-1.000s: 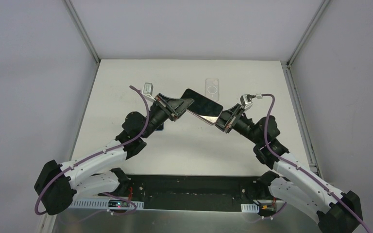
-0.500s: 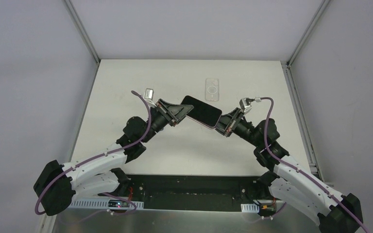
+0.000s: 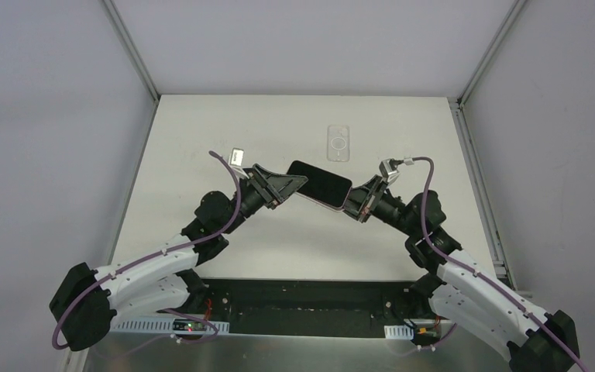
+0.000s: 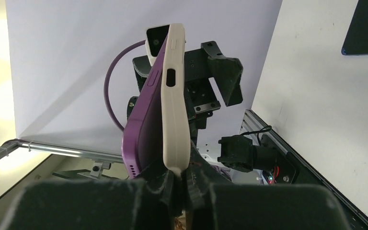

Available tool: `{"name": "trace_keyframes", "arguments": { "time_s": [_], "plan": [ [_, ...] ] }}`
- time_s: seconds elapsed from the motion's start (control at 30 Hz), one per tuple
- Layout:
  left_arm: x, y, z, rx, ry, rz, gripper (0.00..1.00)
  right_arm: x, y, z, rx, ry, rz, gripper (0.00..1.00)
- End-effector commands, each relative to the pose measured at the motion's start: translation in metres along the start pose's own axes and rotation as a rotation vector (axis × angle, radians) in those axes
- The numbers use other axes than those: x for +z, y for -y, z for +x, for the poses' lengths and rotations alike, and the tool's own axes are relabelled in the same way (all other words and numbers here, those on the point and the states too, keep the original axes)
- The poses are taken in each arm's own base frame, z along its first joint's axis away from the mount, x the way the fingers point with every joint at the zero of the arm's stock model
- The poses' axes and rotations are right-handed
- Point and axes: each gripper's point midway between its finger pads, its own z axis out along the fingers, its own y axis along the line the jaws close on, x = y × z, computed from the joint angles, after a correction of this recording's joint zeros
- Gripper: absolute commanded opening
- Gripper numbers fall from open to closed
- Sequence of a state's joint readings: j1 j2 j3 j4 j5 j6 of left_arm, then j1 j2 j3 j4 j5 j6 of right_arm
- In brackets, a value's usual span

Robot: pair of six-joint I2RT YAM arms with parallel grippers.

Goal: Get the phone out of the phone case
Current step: Remove the phone case from the phone.

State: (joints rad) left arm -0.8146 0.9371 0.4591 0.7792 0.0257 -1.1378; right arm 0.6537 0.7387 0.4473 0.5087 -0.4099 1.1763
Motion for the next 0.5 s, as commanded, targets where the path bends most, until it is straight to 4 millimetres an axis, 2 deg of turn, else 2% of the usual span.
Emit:
{"name": "trace_keyframes", "arguments": {
  "time_s": [0.0, 0.23, 0.27, 0.33, 0.47],
  "plan": [
    [-0.008, -0.016, -0.015, 0.074, 0.06, -0.052, 0.73, -0.01, -0.046, -0.002, -0.048, 0.01, -0.152, 0.0],
    [-0.034, -0.039, -0.052, 0.213, 0.184, -0.196, 0.82, -0.016, -0.035, -0.006, -0.072, 0.035, -0.095, 0.0],
    [-0.038, -0.042, -0.056, 0.263, 0.187, -0.227, 0.83, -0.017, -0.03, -0.008, -0.078, 0.042, -0.071, 0.0],
    [-0.042, -0.027, -0.068, 0.421, 0.157, -0.272, 0.82, -0.019, -0.018, -0.012, -0.093, 0.066, 0.009, 0.0],
    [-0.052, -0.031, -0.07, 0.719, -0.025, -0.426, 0.78, -0.027, 0.009, -0.027, -0.137, 0.154, 0.196, 0.0]
  ]
}}
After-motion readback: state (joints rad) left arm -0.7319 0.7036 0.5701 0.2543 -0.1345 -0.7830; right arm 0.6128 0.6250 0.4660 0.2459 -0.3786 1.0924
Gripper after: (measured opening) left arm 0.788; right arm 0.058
